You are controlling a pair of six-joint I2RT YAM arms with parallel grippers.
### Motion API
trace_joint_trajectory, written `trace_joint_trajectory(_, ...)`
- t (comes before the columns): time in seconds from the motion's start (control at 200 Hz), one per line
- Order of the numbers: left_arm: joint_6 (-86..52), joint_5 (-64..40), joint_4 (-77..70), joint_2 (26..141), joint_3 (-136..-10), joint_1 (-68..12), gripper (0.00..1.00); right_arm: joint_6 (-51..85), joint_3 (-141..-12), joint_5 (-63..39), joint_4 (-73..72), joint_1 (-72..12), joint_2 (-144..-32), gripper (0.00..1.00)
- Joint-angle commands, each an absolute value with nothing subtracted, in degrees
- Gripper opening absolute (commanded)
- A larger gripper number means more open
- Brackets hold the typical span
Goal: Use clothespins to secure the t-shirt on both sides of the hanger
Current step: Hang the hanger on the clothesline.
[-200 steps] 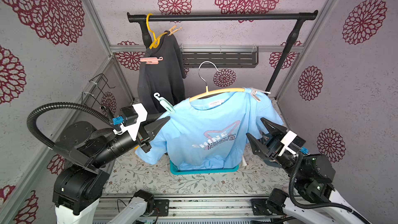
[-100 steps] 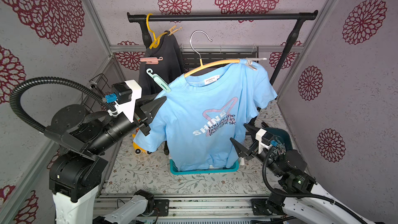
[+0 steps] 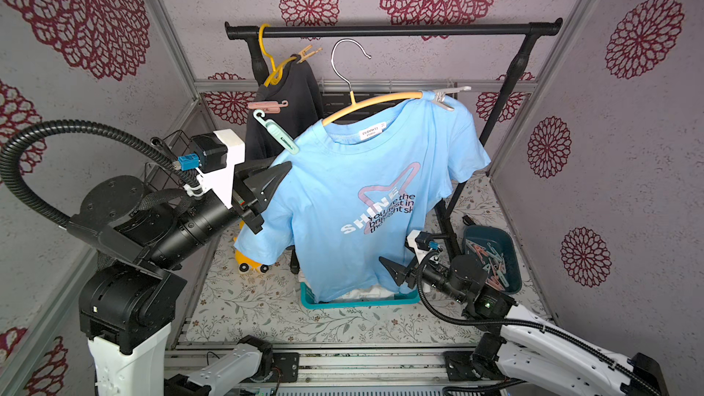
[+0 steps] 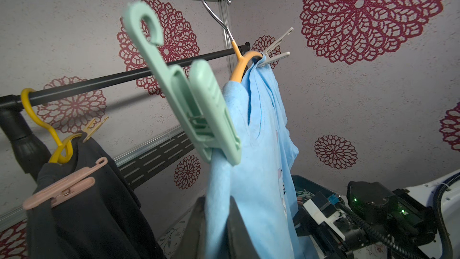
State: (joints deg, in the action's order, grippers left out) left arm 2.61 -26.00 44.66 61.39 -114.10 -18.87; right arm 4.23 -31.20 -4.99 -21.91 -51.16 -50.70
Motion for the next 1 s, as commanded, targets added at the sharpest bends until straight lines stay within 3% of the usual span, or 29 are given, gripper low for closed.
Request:
trace_joint_trajectory(0.0, -0.83, -25.05, 38.3, 60.26, -113.33, -19.21, 0.0, 6.89, -33.37, -8.85, -29.22, -52.87, -54.75, 0.81)
trace_joint_trajectory(0.26, -2.68, -25.49, 36.09, 58.8, -109.48, -19.23, 0.0, 8.72, -37.8, -8.43, -37.98, -55.9, -65.41, 0.78)
trace_joint_trajectory(0.375, -3.11, -25.05, 35.38, 58.12, -108.21, -19.21, 0.0, 10.34, -38.89, -8.49, -42.11, -57.1, -67.95, 0.7)
trace_joint_trajectory(0.455, -2.99, -24.87, 35.42, 57.71, -107.29, -19.19, 0.0, 10.98, -39.36, -7.61, -44.54, -58.01, -68.91, 0.57)
trace_joint_trajectory(0.58, -2.09, -23.21, 36.05, 57.05, -105.96, -19.25, 0.0, 11.79, -40.61, -4.24, -44.99, -58.73, -67.89, 0.25)
trace_joint_trajectory(0.705, -1.42, -23.01, 37.98, 56.95, -105.04, -19.18, 0.0, 12.71, -41.98, -2.64, -45.12, -58.95, -65.19, 0.0)
trace_joint_trajectory(0.996, -0.8, -20.26, 41.74, 57.74, -103.2, -19.19, 0.0, 12.6, -47.37, 3.17, -38.82, -58.98, -58.71, 0.0)
